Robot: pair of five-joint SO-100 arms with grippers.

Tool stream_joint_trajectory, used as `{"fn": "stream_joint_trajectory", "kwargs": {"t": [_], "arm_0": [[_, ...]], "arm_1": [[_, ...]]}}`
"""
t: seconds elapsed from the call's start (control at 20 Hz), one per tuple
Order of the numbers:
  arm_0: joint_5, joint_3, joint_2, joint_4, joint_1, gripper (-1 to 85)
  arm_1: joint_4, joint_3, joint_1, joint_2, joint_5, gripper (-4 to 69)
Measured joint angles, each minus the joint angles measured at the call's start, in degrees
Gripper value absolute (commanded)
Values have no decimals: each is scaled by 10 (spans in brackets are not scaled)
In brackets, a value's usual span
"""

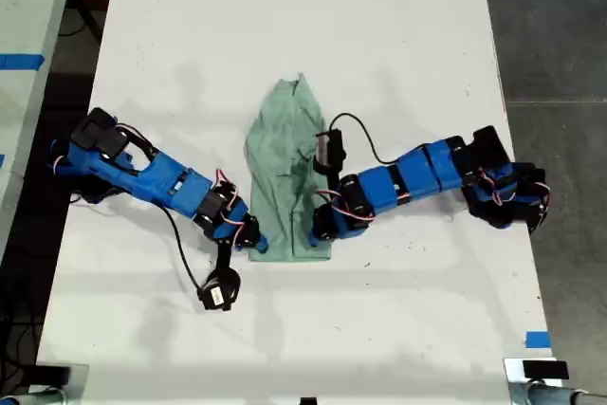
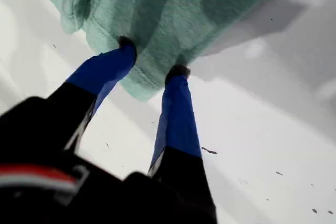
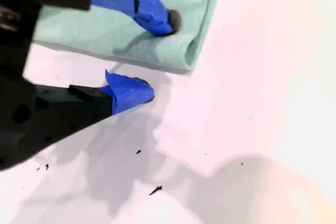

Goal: Fold t shirt

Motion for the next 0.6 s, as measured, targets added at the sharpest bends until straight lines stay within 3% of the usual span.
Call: {"fn": "stream_joint_trajectory", "kwargs": {"t": [0.4,0.5,0.6], "arm_0": [[8,-63,-40,-1,0,0],[8,-63,-40,-1,0,0],[8,-63,-40,-1,0,0]], "arm_1": [[-3,0,-17,-25,1,145],[-14,0,-22,-37,7,117],[-25,-14,-25,-54,11,9]]}}
